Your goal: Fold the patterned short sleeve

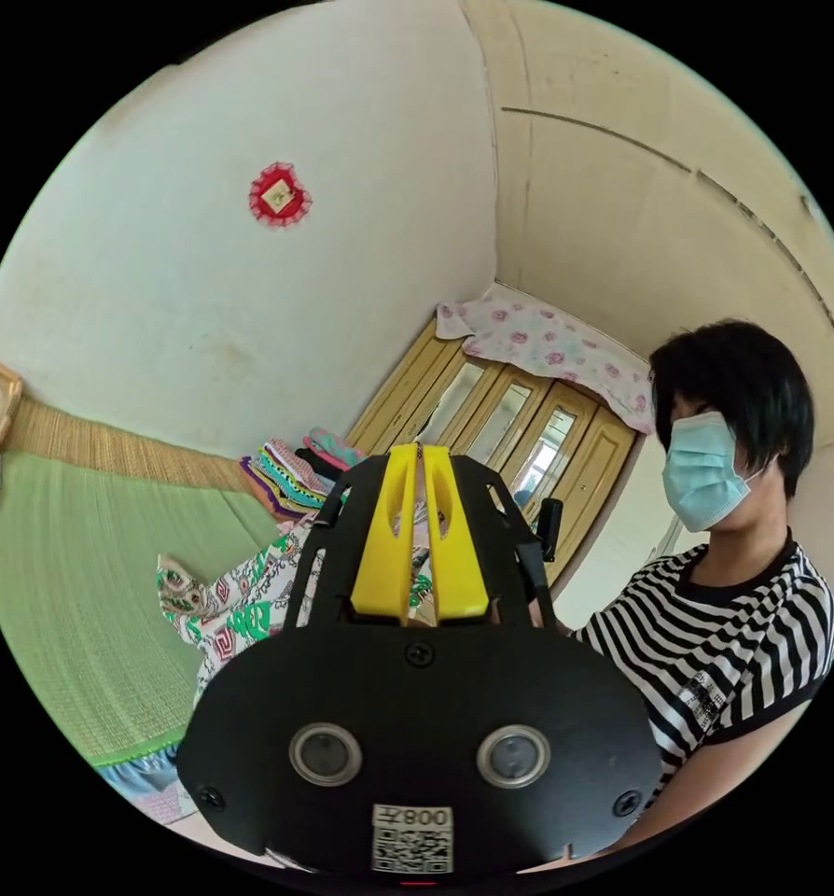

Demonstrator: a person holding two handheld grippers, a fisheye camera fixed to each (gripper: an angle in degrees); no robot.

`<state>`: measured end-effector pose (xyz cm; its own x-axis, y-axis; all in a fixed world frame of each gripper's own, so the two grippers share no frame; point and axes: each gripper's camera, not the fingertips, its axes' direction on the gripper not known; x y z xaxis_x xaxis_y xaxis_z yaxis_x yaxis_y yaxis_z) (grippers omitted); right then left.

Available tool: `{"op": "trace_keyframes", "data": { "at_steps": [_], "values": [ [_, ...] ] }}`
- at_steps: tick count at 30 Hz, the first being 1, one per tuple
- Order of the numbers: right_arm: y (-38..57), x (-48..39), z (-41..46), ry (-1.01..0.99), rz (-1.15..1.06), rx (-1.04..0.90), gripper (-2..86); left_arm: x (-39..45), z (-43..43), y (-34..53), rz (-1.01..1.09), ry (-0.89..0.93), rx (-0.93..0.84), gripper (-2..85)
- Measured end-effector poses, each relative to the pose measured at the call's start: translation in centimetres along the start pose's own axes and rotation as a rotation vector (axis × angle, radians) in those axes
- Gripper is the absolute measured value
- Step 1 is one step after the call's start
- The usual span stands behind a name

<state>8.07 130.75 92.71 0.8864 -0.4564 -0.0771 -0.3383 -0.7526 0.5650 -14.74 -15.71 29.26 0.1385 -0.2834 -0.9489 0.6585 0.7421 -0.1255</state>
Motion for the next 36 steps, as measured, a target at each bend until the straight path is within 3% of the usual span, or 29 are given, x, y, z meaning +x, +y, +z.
{"op": "trace_keyframes", "data": {
  "at_steps": [10,18,27,36],
  "values": [
    [-5.2,-4.5,-12.0,-0.063,-0.144,0.249,-0.4,12.8,-4.8,-2.6,0.297,0.034,0.142,0.8],
    [-6.9,-3.3,-11.7,-0.066,-0.205,0.293,-0.4,15.6,-5.6,-4.8,0.393,-0.033,0.165,0.7],
    [-9.2,5.8,1.0,-0.068,-0.193,0.218,-0.3,8.6,-1.9,-12.1,0.315,-0.110,0.114,0.8],
    [-12.8,24.3,31.0,-0.040,-0.109,-0.092,-0.2,-9.9,7.6,-23.0,0.078,-0.344,-0.102,1.3]
  ]
}}
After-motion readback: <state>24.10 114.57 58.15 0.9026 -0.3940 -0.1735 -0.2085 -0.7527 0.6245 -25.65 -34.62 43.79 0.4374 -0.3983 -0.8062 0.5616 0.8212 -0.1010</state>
